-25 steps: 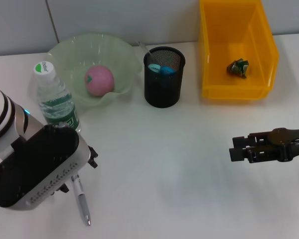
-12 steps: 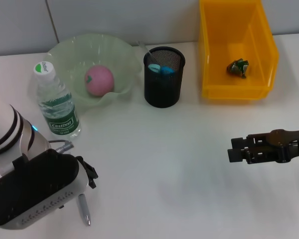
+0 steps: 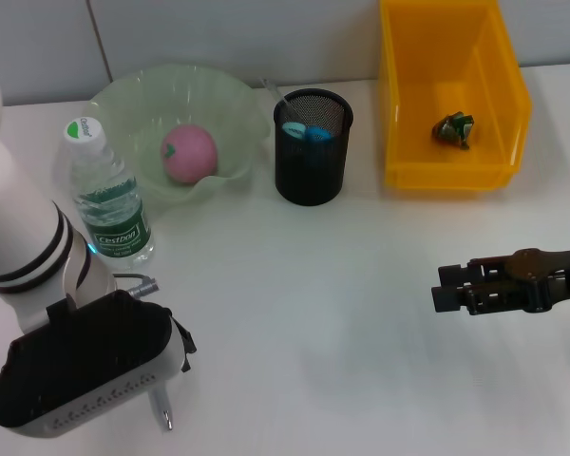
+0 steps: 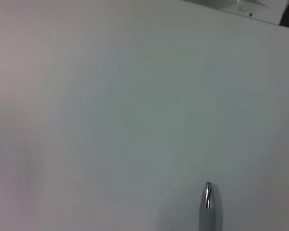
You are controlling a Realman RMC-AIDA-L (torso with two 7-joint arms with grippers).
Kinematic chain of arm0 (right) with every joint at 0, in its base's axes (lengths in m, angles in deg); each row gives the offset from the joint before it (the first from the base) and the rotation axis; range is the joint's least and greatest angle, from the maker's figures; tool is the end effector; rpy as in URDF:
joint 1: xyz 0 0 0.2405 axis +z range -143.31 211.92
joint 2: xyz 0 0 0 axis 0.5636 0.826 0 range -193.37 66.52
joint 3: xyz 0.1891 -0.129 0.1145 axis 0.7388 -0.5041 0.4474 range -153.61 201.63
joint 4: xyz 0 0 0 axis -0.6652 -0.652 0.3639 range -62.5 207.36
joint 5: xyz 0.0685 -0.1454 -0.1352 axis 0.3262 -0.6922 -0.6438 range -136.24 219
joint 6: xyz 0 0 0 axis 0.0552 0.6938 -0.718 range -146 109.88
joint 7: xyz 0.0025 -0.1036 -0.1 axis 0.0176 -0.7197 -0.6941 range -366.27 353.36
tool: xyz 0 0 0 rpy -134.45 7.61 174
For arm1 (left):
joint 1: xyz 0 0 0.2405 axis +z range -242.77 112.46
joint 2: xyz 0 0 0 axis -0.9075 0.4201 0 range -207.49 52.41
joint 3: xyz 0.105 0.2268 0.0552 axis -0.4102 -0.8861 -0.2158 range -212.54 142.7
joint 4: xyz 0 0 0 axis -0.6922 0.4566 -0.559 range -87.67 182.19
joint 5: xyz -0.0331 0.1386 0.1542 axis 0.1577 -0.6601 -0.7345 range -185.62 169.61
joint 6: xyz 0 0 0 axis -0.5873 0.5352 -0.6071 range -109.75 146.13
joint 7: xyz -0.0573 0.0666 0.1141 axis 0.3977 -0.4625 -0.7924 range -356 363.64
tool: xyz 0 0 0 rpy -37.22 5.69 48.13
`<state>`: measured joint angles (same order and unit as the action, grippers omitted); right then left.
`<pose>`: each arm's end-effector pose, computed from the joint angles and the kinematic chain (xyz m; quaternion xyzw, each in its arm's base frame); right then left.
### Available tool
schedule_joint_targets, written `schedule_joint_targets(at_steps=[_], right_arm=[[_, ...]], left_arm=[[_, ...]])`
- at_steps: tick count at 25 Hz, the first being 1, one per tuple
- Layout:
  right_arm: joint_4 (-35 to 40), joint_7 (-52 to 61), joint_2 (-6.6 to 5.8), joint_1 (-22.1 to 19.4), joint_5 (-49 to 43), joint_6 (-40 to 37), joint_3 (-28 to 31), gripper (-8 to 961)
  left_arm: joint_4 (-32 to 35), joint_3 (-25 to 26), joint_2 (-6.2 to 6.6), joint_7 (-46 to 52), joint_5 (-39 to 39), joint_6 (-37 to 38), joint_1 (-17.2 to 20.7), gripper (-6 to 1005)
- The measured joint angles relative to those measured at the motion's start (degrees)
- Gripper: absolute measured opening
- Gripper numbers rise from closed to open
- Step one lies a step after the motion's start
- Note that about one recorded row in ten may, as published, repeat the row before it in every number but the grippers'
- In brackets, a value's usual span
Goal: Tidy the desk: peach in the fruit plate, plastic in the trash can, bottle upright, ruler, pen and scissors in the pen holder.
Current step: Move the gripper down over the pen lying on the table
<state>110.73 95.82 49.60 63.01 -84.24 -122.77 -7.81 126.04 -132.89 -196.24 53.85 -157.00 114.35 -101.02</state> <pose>0.2921 0.2960 0.0468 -0.8899 0.4031 0.2128 0.0168 -0.1661 0.3115 -0.0427 0.7711 -0.5542 -0.2582 0.1780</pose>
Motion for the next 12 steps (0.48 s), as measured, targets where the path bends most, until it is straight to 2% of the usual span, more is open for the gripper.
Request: schedule_joint_targets(at_steps=[12], right_arm=[[0.3,0.3,-0.13,0.1,-0.2,-0.6,-0.2,714]], left_arm=[[-2.5,-1.2,-0.33,-0.3,0.4,0.1,-2.3,752]])
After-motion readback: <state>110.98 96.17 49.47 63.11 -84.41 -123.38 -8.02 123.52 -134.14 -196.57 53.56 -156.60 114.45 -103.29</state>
